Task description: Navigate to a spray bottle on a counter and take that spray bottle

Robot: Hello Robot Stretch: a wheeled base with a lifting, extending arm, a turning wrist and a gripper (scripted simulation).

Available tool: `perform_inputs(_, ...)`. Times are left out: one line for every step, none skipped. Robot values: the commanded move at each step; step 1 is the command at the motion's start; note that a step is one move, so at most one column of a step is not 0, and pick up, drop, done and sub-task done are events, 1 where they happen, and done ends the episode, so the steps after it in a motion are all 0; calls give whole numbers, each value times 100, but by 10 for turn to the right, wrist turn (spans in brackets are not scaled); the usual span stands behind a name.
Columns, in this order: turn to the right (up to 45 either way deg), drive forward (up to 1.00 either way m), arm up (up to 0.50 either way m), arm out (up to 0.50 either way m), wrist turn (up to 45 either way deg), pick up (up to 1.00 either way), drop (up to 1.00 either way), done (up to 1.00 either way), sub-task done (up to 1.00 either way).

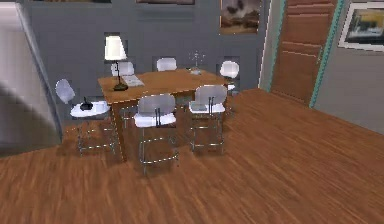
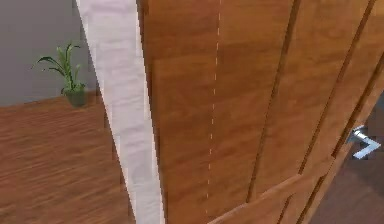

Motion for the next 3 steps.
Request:
perform_inputs(-450,0,0,0,0,0,0,0,0)
perform_inputs(-450,0,0,0,0,0,0,0,0)
perform_inputs(-120,0,0,0,0,0,0,0,0)
